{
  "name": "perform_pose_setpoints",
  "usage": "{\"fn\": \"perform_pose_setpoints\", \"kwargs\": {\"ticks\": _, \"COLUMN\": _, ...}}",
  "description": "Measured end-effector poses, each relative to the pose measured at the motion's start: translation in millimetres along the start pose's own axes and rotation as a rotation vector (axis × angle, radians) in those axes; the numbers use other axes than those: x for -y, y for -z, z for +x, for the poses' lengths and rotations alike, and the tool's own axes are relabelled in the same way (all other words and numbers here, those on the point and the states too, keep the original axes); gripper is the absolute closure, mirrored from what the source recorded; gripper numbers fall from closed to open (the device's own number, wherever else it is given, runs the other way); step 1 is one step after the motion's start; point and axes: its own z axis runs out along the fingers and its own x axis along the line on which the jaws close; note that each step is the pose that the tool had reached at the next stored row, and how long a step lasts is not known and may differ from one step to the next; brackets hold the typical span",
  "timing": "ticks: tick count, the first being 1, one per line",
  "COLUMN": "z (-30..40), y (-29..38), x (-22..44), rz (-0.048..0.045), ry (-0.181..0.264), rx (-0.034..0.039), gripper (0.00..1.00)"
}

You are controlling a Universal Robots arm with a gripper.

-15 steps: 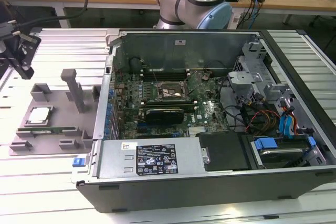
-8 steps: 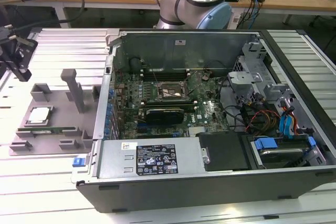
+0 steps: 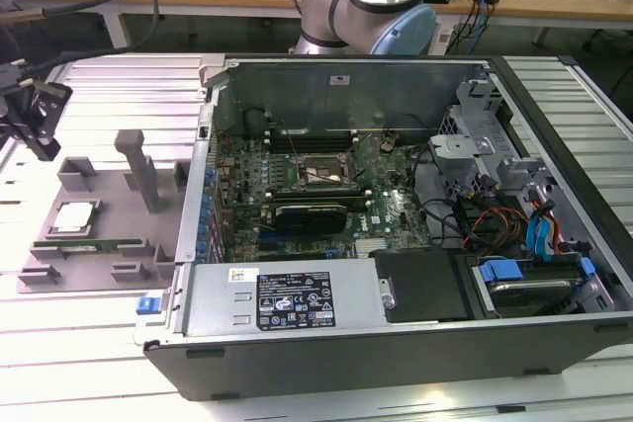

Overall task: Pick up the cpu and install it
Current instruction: 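Pick up the cpu and move it towards the insertion slot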

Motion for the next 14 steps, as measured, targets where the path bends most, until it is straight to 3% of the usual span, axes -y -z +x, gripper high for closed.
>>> {"fn": "perform_pose_setpoints", "kwargs": {"ticks": 14, "z": 3.8, "y": -22.4, "x": 1.2, "rz": -0.0002, "ry": 0.003, "rx": -0.0001, "gripper": 0.89}}
